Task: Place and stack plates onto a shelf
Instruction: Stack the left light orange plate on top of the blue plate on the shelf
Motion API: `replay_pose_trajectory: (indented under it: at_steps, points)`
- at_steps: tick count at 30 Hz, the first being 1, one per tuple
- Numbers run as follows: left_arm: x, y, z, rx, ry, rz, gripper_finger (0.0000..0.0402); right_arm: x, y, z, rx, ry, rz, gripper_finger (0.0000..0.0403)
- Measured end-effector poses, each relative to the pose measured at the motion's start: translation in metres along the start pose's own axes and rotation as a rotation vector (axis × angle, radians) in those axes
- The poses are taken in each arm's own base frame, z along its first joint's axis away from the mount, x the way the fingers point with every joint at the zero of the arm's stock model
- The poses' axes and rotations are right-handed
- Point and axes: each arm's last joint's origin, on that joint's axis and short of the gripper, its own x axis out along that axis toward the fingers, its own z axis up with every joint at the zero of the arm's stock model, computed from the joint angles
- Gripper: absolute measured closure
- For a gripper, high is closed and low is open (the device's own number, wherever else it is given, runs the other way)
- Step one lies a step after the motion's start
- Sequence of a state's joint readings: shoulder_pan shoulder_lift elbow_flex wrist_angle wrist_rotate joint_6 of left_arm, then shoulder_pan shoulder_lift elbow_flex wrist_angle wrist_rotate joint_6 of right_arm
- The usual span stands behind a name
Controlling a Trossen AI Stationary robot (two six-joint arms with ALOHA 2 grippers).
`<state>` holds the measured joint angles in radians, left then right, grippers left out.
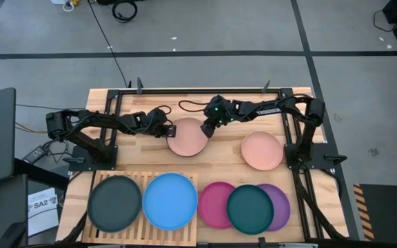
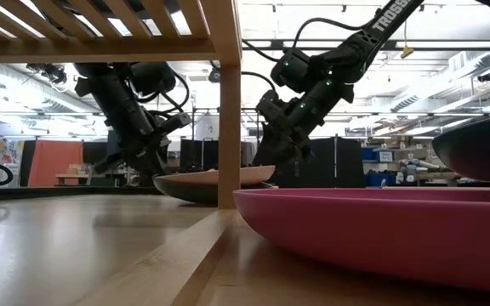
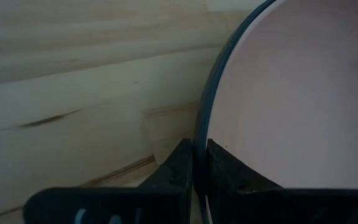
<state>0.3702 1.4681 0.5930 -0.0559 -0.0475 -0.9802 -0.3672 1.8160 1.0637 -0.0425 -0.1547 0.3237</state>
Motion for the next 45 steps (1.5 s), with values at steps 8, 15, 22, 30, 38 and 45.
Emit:
replay_pose_trajectory:
  at_steps: [8, 15, 22, 30, 38, 45]
  points:
    - [-0.0001, -0.0003, 0.0003, -0.001, -0.001, -0.001, 0.0374, 0.0000, -0.0002, -0.0003, -0.001, 0.003, -0.003, 0.0299]
    - [-0.0002, -0.0002, 0.0003, -0.003, -0.001, -0.001, 0.0374, 0.0000, -0.0005, -0.0004, 0.000, 0.003, -0.009, 0.0349]
    - [-0.0005, -0.0004, 0.0004, -0.005, -0.002, -0.003, 0.0373, -0.0001, -0.0010, -0.0003, 0.004, 0.001, -0.016, 0.0382]
    - [-0.0005, -0.0016, 0.0014, -0.005, -0.012, -0.015, 0.0373, -0.0004, -0.0012, -0.0002, 0.001, 0.002, -0.016, 0.0378]
    - [-0.0005, -0.0029, 0.0019, -0.004, -0.015, -0.030, 0.0355, -0.0009, -0.0041, 0.0013, -0.004, -0.016, -0.050, 0.0390]
    - [-0.0007, -0.0043, 0.0028, -0.003, -0.023, -0.040, 0.0333, -0.0028, -0.0076, 0.0038, -0.003, -0.025, -0.046, 0.0393]
